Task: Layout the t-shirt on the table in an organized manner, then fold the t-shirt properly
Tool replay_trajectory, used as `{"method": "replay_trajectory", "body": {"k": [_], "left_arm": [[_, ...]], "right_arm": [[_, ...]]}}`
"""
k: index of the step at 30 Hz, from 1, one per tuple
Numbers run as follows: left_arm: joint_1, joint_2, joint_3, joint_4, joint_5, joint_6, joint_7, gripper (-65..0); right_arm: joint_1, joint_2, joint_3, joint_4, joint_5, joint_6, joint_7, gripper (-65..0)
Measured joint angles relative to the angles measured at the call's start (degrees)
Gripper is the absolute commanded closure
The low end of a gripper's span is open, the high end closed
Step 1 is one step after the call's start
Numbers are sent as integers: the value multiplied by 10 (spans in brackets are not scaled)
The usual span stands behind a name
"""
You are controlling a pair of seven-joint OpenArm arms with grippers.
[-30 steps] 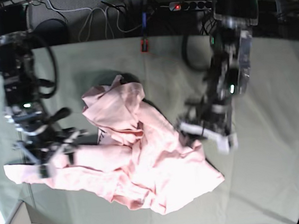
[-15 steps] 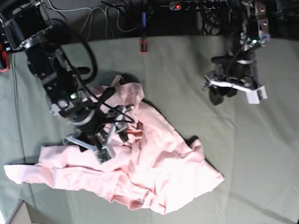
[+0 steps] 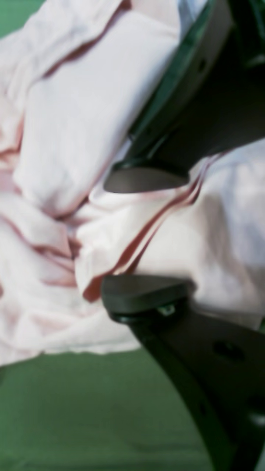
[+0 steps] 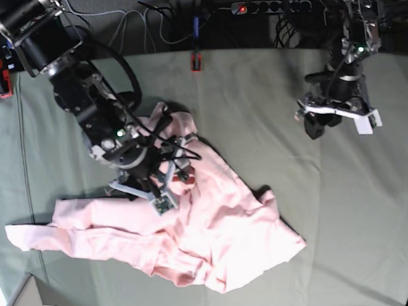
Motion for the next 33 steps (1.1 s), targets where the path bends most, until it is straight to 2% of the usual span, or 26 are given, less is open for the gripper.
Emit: {"method": "replay_trajectory", "body": {"k": [2, 4, 8, 9, 13, 17, 25, 28, 33], "left_arm": [[0, 0, 0, 0, 0, 0, -1, -299], [0, 0, 0, 0, 0, 0, 0, -299], [-2, 1, 1, 0, 0, 0, 0, -299], [-2, 1, 1, 0, 0, 0, 0, -299], [-2, 1, 3, 0, 0, 0, -1, -299], [-5, 3, 12, 0, 0, 0, -2, -302], [-21, 9, 107, 0, 2, 0, -8, -303], [-26, 25, 148, -4, 2, 0, -1, -303], [-56, 56, 208, -32, 6, 0, -7, -303]], "right_arm": [[6, 0, 0, -22, 0, 0, -1, -331], [14, 2, 0, -40, -2, 0, -2, -269], [20, 2, 8, -46, -2, 0, 1, -23], [20, 1, 12, -45, 1, 0, 0, 0], [8, 2, 49, -12, 0, 0, -10, 0], [-30, 3, 85, 71, 0, 0, -9, 0], [-107, -2, 222, 189, 2, 0, -10, 0], [-139, -2, 277, 213, 0, 0, -11, 0], [-184, -4, 329, 223, 2, 0, -8, 0]]}}
